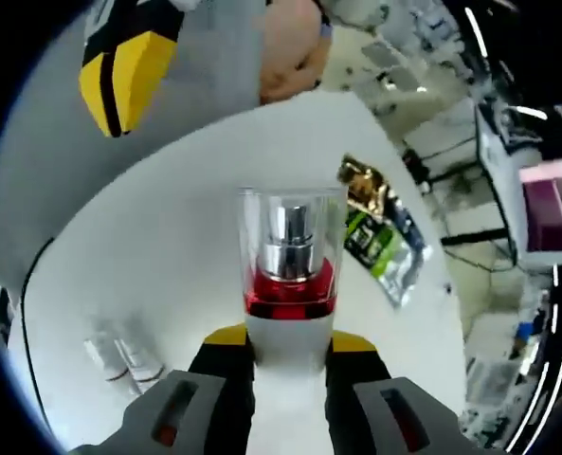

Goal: Arrange the skincare products in the storage area until every visible bottle or jar stands upright without overlapping.

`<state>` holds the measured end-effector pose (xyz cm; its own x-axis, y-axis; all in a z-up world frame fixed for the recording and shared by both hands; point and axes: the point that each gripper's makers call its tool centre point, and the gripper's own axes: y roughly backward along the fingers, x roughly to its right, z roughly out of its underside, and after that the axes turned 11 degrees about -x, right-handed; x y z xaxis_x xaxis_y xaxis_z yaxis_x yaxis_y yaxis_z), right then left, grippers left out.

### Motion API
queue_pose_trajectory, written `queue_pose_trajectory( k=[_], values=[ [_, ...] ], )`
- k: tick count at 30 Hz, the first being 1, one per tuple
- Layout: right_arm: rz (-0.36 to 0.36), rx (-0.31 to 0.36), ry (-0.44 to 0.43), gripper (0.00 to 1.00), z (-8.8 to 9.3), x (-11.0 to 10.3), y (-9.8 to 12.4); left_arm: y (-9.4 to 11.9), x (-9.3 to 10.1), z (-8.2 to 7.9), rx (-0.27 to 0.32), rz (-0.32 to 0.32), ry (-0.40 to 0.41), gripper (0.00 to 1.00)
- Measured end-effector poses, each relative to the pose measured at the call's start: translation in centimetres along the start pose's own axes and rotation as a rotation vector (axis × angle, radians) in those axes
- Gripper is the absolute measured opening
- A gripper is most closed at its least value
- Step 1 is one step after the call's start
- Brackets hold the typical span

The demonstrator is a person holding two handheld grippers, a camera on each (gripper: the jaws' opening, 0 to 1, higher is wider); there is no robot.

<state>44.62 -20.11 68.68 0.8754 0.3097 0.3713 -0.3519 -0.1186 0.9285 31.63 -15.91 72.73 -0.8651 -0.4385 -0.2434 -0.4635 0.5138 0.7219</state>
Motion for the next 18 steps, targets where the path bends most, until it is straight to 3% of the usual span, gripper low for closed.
queue_pose_trajectory(
  k=[4,10,15,18],
  values=[
    [0.049,0.024,-0.229,0.21,1.9,-0.3,2.2,0.0,0.2,0.0,0.003,0.004,-0.007,0.00],
    [0.109,0.117,-0.505,0.21,2.8,-0.4,5.3,0.0,0.2,-0.2,0.014,0.006,-0.009,0.00],
    [0.161,0.307,-0.861,0.22,2.5,-0.3,8.9,-0.1,0.7,0.2,0.002,0.020,-0.004,0.00],
    [0.196,0.416,-1.019,0.22,2.1,-0.5,11.1,-0.1,0.9,0.2,0.001,0.028,-0.009,0.00]
  ],
)
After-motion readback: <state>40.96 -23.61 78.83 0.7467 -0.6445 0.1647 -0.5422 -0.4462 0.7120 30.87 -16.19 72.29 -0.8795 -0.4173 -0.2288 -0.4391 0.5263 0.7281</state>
